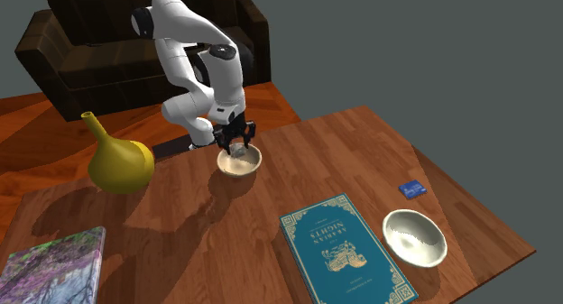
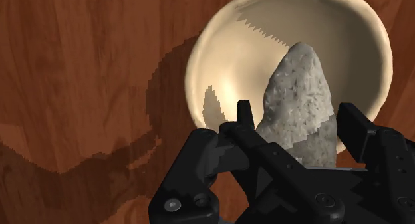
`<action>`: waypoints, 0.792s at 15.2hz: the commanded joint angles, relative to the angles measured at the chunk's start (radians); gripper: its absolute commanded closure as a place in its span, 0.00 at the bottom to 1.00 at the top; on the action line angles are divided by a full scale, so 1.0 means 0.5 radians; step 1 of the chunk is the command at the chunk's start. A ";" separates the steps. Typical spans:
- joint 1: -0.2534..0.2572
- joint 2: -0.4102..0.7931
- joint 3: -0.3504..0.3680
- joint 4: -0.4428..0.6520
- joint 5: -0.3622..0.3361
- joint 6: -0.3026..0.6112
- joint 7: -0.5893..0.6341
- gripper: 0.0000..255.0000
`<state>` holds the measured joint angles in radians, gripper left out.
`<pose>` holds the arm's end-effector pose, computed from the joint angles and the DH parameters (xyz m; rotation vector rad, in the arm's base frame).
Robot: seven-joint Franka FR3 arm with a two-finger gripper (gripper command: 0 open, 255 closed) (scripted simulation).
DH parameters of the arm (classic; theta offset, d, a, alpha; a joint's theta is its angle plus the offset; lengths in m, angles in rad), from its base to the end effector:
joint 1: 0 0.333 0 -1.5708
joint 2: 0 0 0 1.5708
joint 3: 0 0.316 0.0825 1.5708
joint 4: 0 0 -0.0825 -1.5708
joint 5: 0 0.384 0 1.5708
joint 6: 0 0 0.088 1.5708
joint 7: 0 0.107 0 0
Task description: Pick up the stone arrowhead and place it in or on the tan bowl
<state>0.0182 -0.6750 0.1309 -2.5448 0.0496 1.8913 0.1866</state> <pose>0.3447 0.0584 0.4897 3.1076 -0.1251 0.0357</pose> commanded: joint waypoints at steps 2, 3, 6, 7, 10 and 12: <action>0.003 0.007 0.006 -0.080 0.005 0.089 0.002 1.00; 0.003 0.013 0.008 -0.104 0.006 0.118 0.003 1.00; 0.004 0.033 0.014 -0.172 0.009 0.205 0.005 1.00; 0.005 0.032 0.014 -0.172 0.009 0.205 0.005 1.00; 0.004 0.033 0.014 -0.172 0.009 0.205 0.005 1.00; 0.004 0.033 0.014 -0.172 0.009 0.205 0.005 1.00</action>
<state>0.0205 -0.6588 0.1380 -2.6307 0.0543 1.9937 0.1892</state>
